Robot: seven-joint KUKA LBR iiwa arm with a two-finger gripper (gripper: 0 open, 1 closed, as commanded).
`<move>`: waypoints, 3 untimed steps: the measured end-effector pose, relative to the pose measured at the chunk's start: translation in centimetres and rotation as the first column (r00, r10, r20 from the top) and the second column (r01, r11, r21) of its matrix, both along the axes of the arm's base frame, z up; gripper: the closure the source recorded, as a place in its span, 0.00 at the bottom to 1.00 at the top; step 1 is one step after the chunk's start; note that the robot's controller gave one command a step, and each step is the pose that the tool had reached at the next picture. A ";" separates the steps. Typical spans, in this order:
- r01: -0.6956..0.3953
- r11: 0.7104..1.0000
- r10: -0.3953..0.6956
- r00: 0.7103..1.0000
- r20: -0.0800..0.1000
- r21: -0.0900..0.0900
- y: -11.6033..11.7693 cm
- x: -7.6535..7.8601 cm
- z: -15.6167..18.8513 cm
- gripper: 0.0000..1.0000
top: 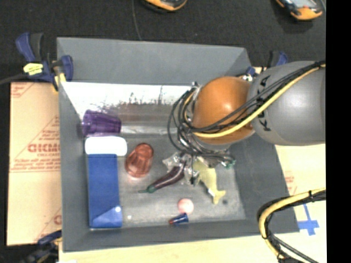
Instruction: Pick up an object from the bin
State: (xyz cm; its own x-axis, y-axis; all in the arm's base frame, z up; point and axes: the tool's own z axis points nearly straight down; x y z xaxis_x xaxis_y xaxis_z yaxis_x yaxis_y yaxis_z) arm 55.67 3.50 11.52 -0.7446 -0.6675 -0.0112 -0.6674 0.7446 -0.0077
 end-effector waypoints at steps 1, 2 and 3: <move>0.004 1.000 -0.004 1.000 0.003 0.000 0.0 0.1 1.4 1.00; 0.005 1.000 -0.005 1.000 -0.005 0.000 0.0 -0.1 4.8 1.00; 0.010 1.000 -0.010 1.000 -0.001 0.001 -0.1 0.0 7.7 1.00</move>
Offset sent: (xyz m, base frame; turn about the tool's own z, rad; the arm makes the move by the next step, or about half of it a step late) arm 0.0009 -0.0002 0.0829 0.0025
